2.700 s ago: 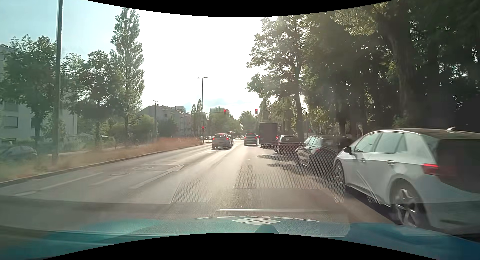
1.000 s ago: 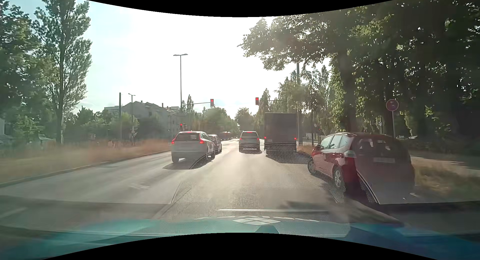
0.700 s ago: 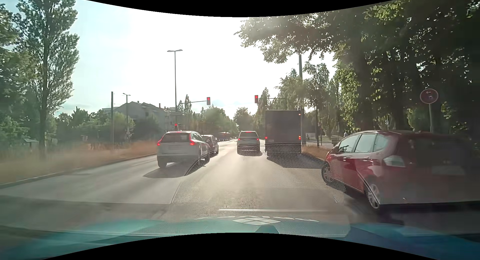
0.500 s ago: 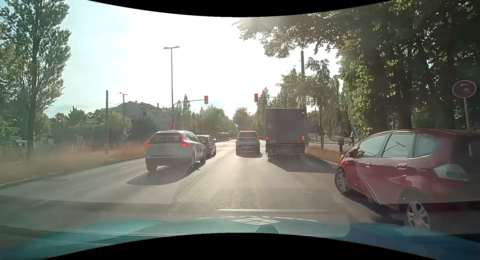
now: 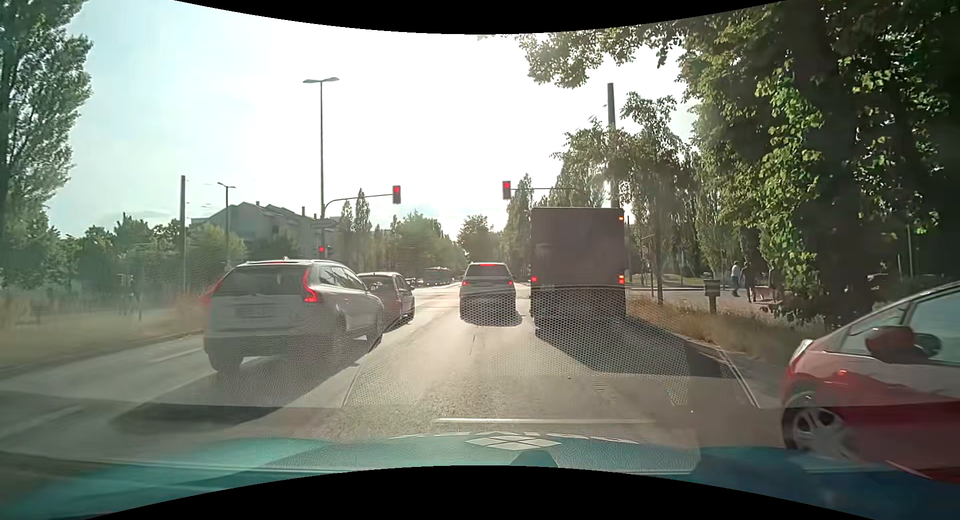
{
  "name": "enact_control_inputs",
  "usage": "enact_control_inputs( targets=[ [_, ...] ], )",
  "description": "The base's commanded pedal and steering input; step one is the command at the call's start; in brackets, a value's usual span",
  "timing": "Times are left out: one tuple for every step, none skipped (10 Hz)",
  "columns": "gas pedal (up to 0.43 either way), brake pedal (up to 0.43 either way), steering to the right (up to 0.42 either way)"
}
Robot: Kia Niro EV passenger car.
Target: Follow the waypoints while adhering to traffic rules and regulations
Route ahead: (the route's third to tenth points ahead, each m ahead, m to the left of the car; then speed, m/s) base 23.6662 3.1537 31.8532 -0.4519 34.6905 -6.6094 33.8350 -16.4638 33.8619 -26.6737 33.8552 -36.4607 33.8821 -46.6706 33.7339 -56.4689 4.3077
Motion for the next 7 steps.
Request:
enact_control_inputs(
  targets=[
    [0.000,0.134,0.086],
    [0.000,0.134,0.102],
    [0.000,0.134,0.118],
    [0.000,0.134,0.134],
    [0.000,0.110,0.153],
    [0.000,0.098,0.182],
    [0.000,0.098,0.207]
  ],
)
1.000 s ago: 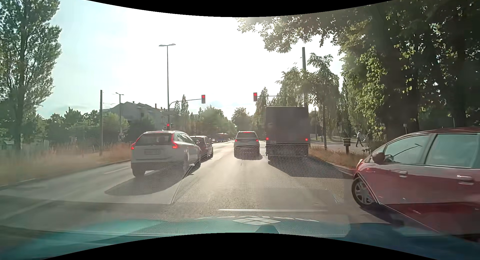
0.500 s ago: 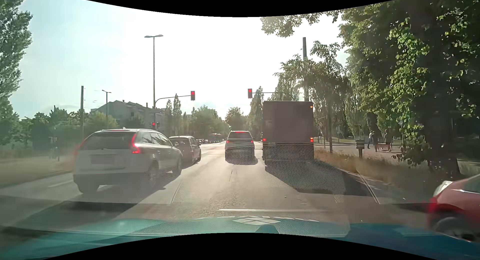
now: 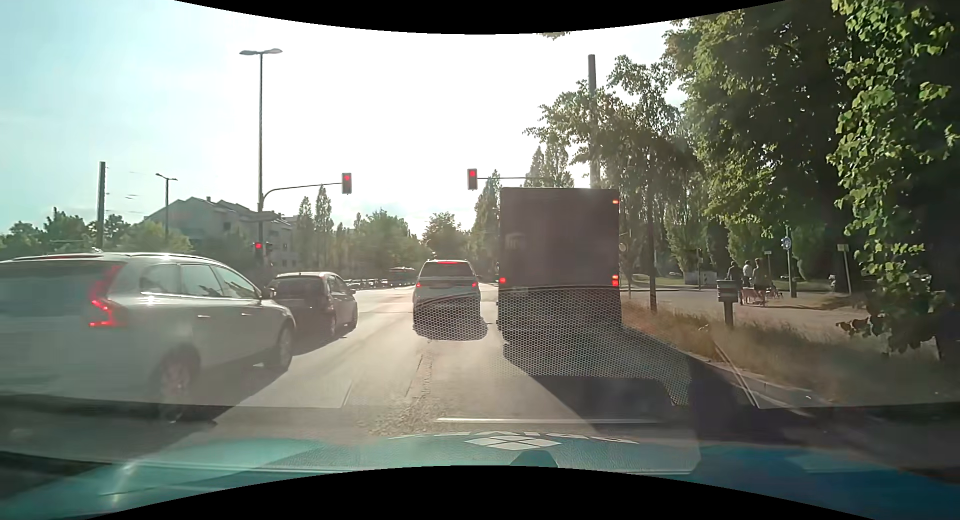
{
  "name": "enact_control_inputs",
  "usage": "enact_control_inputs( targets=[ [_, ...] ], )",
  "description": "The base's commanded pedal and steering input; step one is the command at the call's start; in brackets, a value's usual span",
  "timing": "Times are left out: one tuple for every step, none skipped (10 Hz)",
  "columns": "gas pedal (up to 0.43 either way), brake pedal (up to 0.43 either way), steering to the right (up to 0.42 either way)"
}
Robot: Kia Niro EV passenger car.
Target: Follow the waypoints while adhering to traffic rules and regulations
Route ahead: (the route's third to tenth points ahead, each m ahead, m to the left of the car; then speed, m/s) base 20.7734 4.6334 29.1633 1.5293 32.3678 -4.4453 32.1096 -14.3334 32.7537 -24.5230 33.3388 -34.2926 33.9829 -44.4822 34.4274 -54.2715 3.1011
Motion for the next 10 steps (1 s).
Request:
enact_control_inputs(
  targets=[
    [0.000,0.079,0.236],
    [0.000,0.073,0.250],
    [0.000,0.073,0.259],
    [0.000,0.049,0.268],
    [0.000,0.018,0.271],
    [0.000,0.000,0.268],
    [0.000,0.000,0.261],
    [0.000,0.000,0.255],
    [0.000,0.000,0.251],
    [0.000,0.006,0.251]
  ],
)
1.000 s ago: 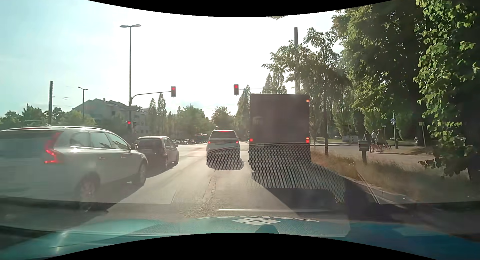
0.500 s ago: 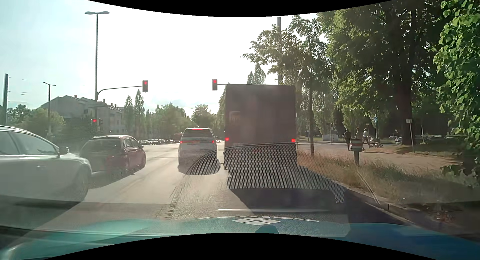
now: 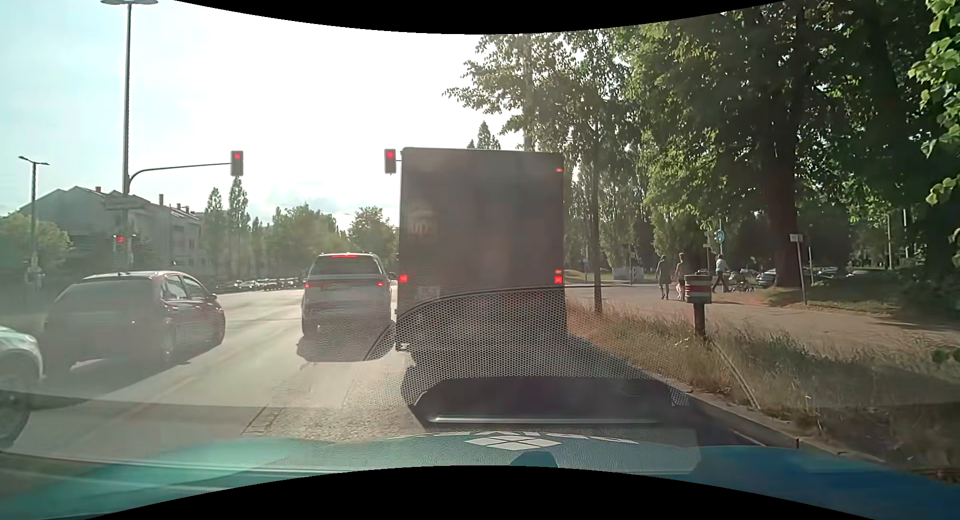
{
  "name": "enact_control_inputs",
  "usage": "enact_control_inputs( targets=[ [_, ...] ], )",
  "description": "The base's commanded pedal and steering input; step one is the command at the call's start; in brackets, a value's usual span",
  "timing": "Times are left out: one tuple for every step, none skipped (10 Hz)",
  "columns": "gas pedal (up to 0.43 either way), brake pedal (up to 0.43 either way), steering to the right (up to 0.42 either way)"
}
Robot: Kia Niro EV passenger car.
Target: Follow the waypoints while adhering to traffic rules and regulations
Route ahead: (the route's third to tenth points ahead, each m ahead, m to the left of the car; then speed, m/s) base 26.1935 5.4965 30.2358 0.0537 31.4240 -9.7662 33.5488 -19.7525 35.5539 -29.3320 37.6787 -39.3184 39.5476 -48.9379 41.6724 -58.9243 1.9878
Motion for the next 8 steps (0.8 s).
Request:
enact_control_inputs(
  targets=[
    [0.000,0.049,0.251],
    [0.000,0.085,0.247],
    [0.000,0.140,0.234],
    [0.000,0.183,0.214],
    [0.000,0.201,0.194],
    [0.000,0.232,0.168],
    [0.000,0.274,0.133],
    [0.000,0.280,0.096]
  ],
)
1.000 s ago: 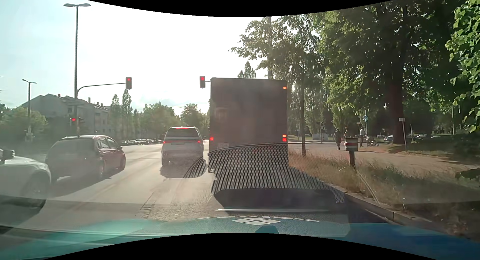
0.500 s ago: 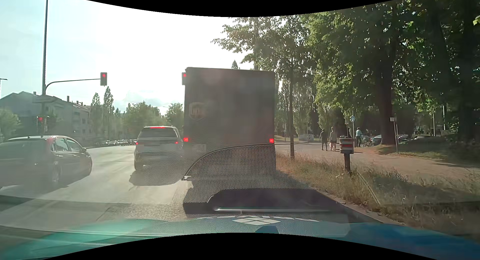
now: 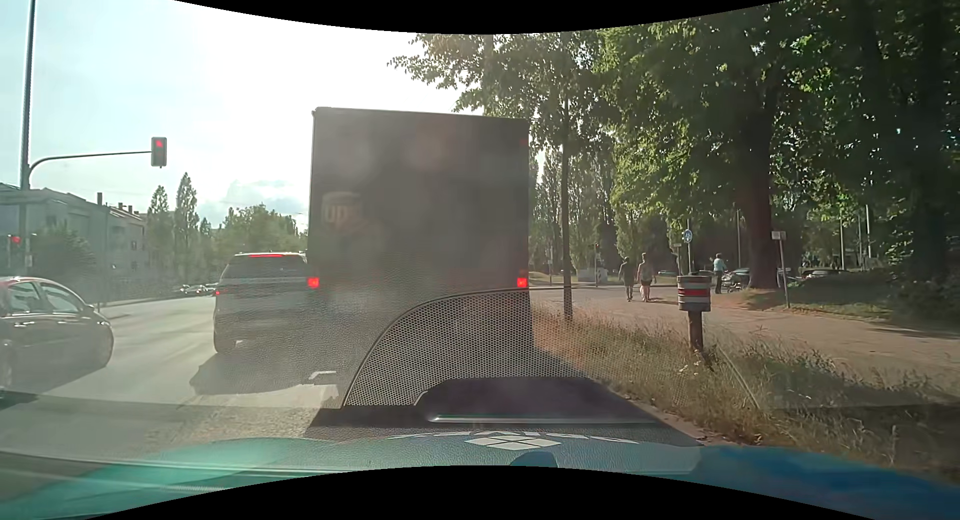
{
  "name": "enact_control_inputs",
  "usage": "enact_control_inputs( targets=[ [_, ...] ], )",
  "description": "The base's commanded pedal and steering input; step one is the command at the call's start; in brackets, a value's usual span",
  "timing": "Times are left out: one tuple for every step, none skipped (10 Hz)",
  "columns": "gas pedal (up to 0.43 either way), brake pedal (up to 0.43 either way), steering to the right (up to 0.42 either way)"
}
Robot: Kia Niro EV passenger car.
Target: Follow the waypoints while adhering to traffic rules and regulations
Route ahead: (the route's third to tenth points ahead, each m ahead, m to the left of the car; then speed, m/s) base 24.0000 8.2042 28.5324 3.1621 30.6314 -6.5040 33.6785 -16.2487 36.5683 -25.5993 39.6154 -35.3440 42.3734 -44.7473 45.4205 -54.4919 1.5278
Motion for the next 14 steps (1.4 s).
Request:
enact_control_inputs(
  targets=[
    [0.000,0.287,0.065],
    [0.000,0.280,0.025],
    [0.000,0.280,-0.018],
    [0.000,0.280,-0.055],
    [0.000,0.280,-0.112],
    [0.000,0.274,-0.158],
    [0.000,0.244,-0.187],
    [0.000,0.220,-0.186],
    [0.000,0.220,-0.176],
    [0.000,0.220,-0.161],
    [0.000,0.220,-0.159],
    [0.000,0.201,-0.159],
    [0.000,0.189,-0.159],
    [0.000,0.189,-0.156]
  ],
)
